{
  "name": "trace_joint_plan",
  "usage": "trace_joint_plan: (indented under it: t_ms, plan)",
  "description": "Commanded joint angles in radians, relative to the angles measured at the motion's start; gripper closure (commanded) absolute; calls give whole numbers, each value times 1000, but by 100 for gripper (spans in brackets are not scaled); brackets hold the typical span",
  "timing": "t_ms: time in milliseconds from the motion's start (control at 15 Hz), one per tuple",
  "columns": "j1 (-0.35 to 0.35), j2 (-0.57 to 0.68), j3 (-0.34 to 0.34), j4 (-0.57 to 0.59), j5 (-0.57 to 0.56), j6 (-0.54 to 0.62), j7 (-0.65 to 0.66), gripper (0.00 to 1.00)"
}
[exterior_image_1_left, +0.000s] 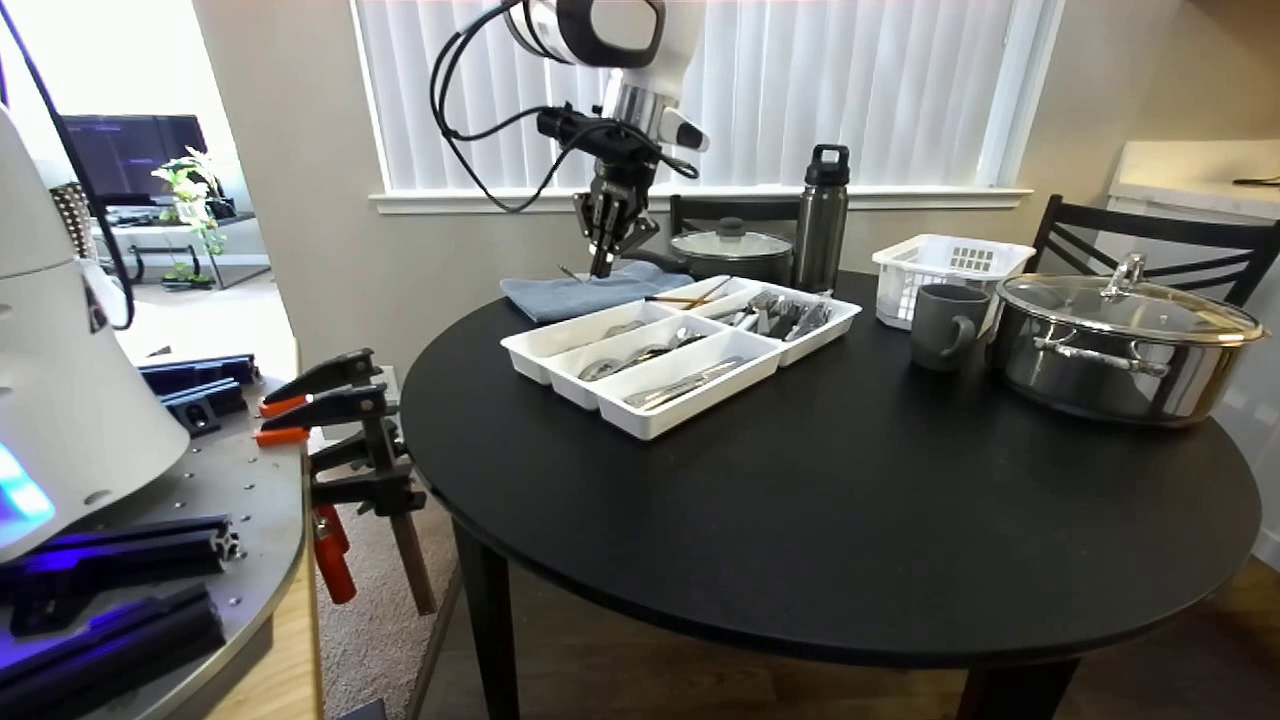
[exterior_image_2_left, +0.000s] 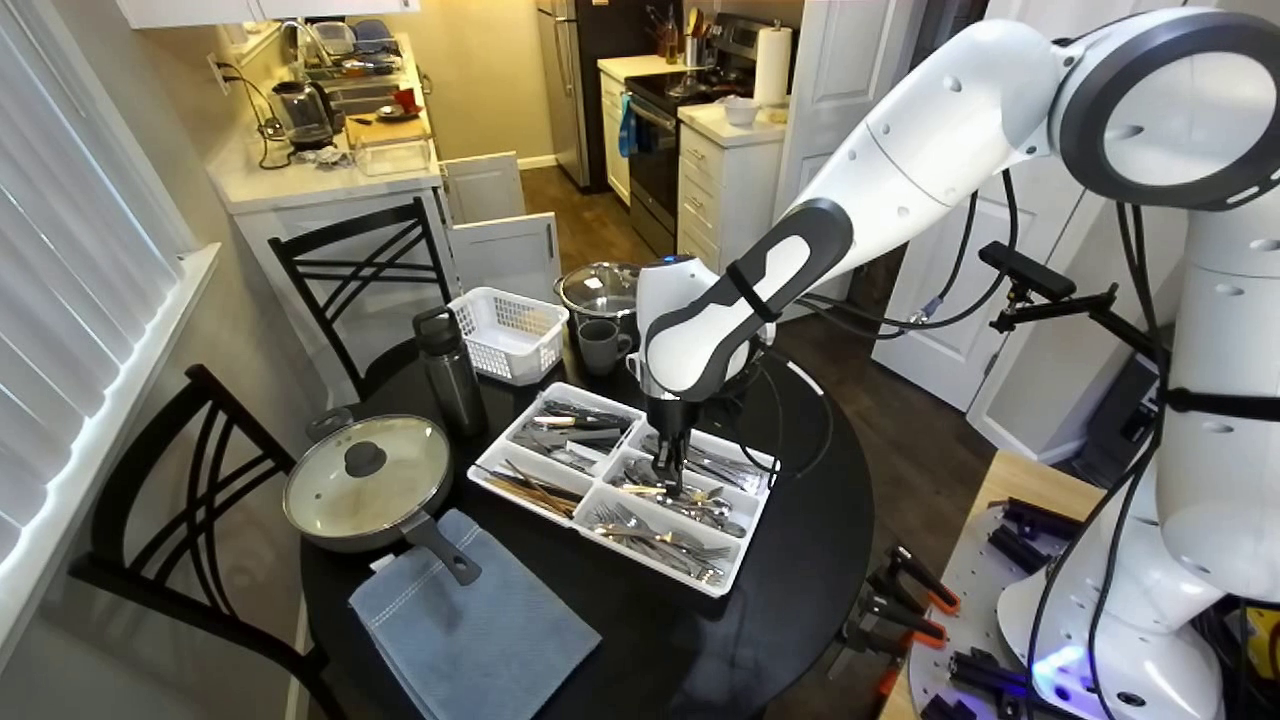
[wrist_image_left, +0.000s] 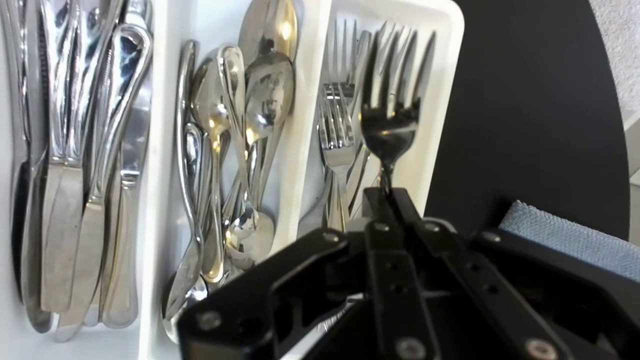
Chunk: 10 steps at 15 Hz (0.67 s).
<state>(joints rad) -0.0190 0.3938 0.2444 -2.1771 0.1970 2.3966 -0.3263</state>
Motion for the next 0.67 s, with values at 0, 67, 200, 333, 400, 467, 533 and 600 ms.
trace_joint_plan:
  t_ms: [0,67,200,333,400,467,533,600]
  plan:
    - [34,27,-30,23,-9,-28,36,99]
    - [40,36,-35,29,-10,-29,44,99]
    - [53,58,-42,44,-10,-27,71,99]
    - [59,82,-42,64,4,-20,92,99]
    - [61,92,-42,73,8,-18,105,99]
    - [61,103,-39,83,17,-5,111,99]
    - [57,114,-33,92,28,5,111,99]
    - [55,127,-29,105,37,8,113,99]
